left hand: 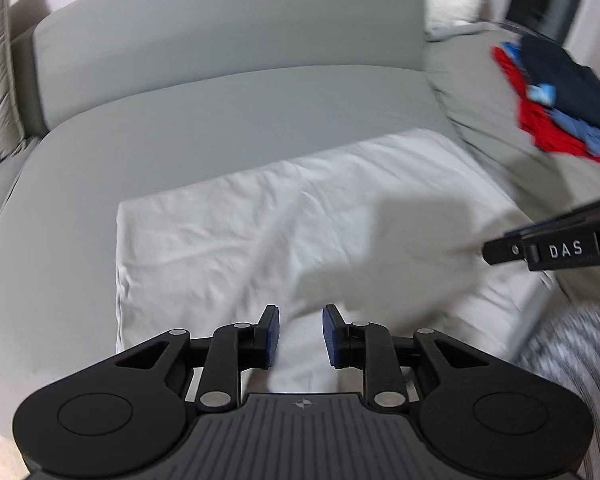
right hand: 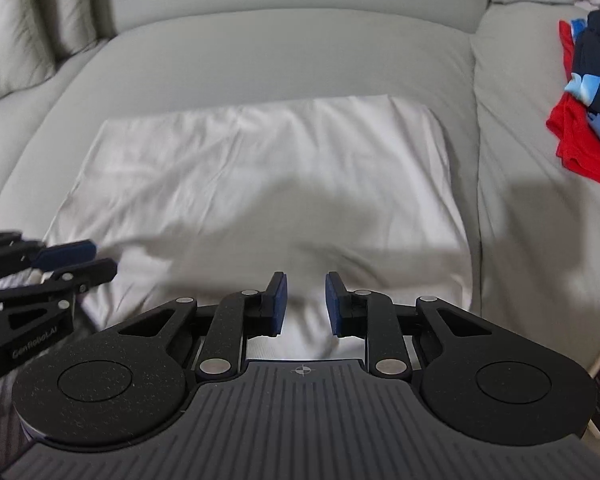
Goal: Fold clothes
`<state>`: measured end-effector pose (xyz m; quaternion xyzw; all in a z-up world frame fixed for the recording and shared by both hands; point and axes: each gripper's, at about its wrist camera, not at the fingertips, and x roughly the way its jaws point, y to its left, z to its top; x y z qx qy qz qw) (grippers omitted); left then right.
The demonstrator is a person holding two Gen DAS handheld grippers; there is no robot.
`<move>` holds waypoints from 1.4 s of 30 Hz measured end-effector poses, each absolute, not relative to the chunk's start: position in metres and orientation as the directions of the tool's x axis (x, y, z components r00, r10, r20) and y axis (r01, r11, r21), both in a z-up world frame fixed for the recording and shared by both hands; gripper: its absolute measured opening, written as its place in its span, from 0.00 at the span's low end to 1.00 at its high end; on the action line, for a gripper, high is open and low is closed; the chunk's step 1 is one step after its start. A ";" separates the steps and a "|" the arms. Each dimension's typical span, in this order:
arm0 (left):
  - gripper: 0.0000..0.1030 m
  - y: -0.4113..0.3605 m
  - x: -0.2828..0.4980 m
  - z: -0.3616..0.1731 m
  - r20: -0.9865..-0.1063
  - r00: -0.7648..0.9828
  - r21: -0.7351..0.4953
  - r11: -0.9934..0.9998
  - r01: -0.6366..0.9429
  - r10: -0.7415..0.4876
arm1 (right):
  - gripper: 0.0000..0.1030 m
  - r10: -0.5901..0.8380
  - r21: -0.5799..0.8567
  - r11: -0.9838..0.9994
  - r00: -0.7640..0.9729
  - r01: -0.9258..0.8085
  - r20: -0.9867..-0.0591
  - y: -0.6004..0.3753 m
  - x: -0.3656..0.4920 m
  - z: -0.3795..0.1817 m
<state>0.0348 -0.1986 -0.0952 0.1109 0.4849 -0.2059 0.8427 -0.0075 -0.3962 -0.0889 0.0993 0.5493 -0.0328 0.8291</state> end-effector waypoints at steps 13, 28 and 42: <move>0.29 -0.205 0.088 -0.123 -0.952 0.273 -0.053 0.955 0.293 -0.137 | 0.27 0.128 0.213 0.886 0.225 0.413 -0.966 -0.424 0.063 -0.130; 0.14 -0.181 0.014 -0.100 -0.967 0.014 -0.192 0.764 0.616 -0.254 | 0.29 0.224 0.219 0.959 -0.007 0.179 -0.975 -0.403 -0.006 -0.116; 0.26 -0.204 0.022 -0.084 -0.839 0.456 -0.067 0.887 0.457 -0.298 | 0.13 0.105 0.176 0.976 0.429 0.128 -0.897 -0.389 0.000 -0.075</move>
